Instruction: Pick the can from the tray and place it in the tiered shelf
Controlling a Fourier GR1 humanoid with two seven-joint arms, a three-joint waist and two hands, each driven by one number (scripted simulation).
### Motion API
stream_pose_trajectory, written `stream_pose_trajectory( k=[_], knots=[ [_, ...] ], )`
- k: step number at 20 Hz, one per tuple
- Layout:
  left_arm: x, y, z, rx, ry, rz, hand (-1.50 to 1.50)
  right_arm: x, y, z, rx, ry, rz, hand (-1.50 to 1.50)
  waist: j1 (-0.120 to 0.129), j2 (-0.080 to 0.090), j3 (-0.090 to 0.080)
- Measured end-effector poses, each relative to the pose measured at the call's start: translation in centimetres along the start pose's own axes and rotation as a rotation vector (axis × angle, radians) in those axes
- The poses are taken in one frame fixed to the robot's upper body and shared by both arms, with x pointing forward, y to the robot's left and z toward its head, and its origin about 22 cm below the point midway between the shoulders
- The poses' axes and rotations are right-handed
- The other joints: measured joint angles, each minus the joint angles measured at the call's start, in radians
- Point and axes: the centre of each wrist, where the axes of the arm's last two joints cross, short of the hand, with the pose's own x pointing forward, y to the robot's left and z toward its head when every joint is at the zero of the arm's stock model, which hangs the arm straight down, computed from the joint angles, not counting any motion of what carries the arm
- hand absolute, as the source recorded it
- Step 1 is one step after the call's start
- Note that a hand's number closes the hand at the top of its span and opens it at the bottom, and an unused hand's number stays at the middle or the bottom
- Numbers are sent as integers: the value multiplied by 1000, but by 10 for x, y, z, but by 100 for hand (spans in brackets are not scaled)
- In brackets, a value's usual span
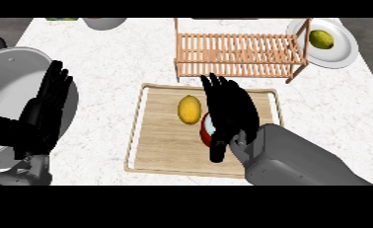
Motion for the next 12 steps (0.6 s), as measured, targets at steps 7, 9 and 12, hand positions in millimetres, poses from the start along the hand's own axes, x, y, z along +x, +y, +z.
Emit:
stream_pose_trajectory(
  k=[7,9,12],
  knots=[
    [-6,-4,3,-2,3,1,0,-8,16,-5,-11,25,-9,-150,0,2,0],
    [-2,-3,3,-5,3,3,0,-12,22,-12,-12,35,-7,-150,2,2,0],
    [-4,-8,1,-7,2,7,0,-11,31,-10,-16,33,-15,-150,1,3,0]
  ],
)
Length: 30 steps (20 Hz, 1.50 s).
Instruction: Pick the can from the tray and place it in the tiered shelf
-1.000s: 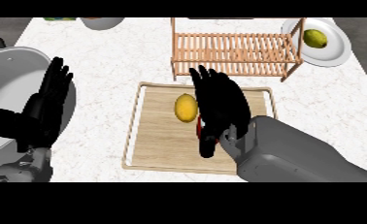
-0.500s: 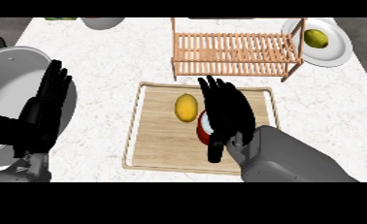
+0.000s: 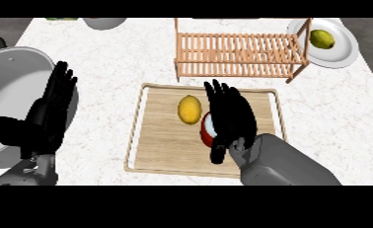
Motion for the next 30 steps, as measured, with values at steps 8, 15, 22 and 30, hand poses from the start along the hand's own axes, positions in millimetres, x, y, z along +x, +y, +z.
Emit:
stream_pose_trajectory(
  k=[8,15,22,30],
  knots=[
    [3,-3,-1,3,2,-5,0,0,12,-10,13,25,-19,-150,2,0,0],
    [1,0,3,7,-2,-7,0,-1,25,-18,44,17,32,150,4,-8,-2],
    [3,-3,-3,9,-3,-5,0,5,33,-15,-43,-4,111,150,1,-9,-2],
    [0,-5,-2,7,-2,-4,0,14,52,-1,-143,54,12,150,-6,-21,-10]
  ],
)
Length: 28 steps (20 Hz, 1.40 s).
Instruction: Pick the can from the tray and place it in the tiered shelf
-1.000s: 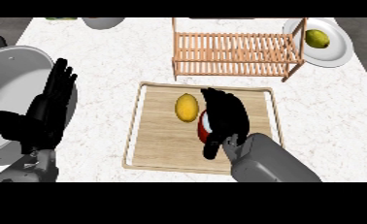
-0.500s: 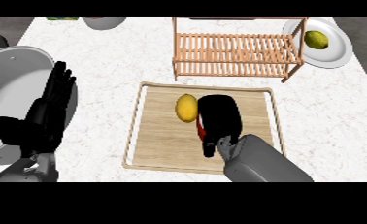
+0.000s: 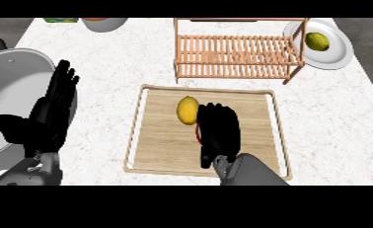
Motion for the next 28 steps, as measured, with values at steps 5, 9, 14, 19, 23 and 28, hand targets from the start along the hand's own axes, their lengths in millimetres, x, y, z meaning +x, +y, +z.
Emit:
stream_pose_trajectory(
  k=[5,9,14,19,23,28],
  knots=[
    [3,3,-2,3,7,-2,0,13,-10,24,5,-60,-123,150,5,11,5],
    [7,7,-2,-3,8,-7,0,24,-40,45,-81,-123,-264,150,10,15,8],
    [4,5,-2,3,11,-5,0,25,-85,64,-269,-153,-420,150,3,13,9],
    [1,9,-1,4,12,-9,0,17,-120,73,-440,-115,-482,150,-3,13,8],
    [-2,6,1,5,7,-8,0,12,-139,77,-518,-86,-491,150,-1,15,8],
    [3,12,-5,4,7,-8,0,2,-161,65,-576,-35,-504,150,2,18,9]
  ],
)
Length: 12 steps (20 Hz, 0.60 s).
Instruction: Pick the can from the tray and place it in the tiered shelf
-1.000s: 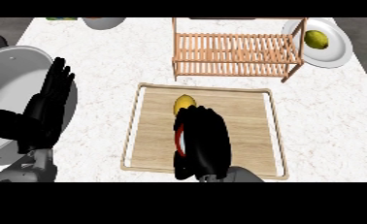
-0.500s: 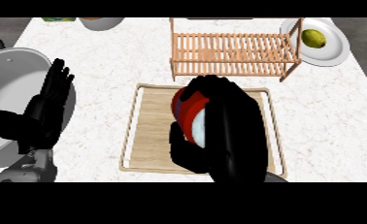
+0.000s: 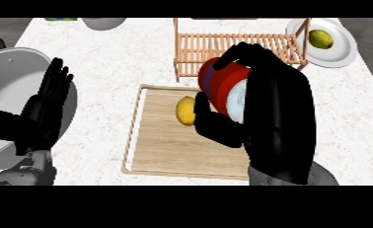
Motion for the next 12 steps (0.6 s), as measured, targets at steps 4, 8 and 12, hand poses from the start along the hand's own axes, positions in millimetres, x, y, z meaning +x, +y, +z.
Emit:
stream_pose_trajectory(
  k=[4,8,12],
  knots=[
    [1,-6,0,-3,-6,4,0,-8,-6,-23,-35,49,2,150,3,2,0],
    [0,-3,2,-10,-2,4,0,-22,0,-45,-47,114,12,150,7,4,1],
    [-1,-1,5,-9,-4,5,0,-36,10,-70,-70,154,11,150,10,5,1]
  ],
)
